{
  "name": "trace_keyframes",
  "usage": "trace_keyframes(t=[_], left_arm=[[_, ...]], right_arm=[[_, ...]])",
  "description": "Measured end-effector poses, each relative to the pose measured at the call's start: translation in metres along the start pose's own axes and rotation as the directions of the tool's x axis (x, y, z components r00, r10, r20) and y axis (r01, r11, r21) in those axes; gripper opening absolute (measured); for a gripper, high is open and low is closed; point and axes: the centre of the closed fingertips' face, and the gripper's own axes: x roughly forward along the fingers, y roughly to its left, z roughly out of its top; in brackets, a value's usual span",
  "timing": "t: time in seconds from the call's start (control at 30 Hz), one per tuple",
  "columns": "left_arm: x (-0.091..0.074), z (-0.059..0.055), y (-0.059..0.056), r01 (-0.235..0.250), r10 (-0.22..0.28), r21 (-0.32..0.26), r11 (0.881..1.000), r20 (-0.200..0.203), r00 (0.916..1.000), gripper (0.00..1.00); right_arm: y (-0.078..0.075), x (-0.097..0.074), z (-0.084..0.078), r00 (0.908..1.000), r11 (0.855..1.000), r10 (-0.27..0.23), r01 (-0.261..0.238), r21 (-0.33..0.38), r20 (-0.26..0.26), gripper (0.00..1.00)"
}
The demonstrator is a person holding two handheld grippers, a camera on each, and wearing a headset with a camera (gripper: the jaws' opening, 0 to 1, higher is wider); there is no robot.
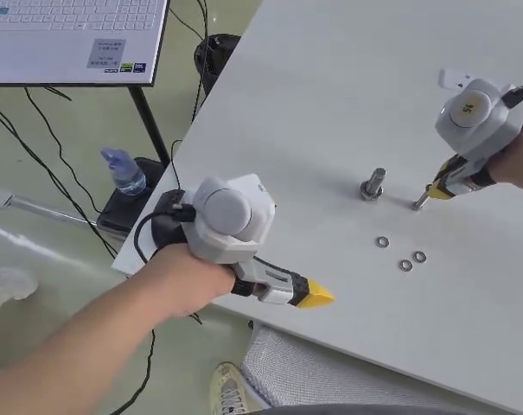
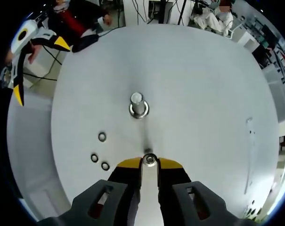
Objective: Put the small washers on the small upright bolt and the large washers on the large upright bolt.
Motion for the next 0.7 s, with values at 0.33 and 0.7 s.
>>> trace_keyframes(t=[0.33,0.7], left_arm=[[0.0,-0.001,0.0,0.005,-0.004,0.007,1.0,-0.009,1.0,0.95],[-0.001,0.001,0.004,-0.002,0.002,0.007,1.0,-0.01,1.0,0.94]], right_arm=[[-0.006,0.008,-0.002,0.9999,1.0,-0.001,0.001,-0.019,-0.012,0.13],[0.0,0.011,-0.005,0.9996,0.999,0.004,-0.005,-0.032,-0.027,0.13]])
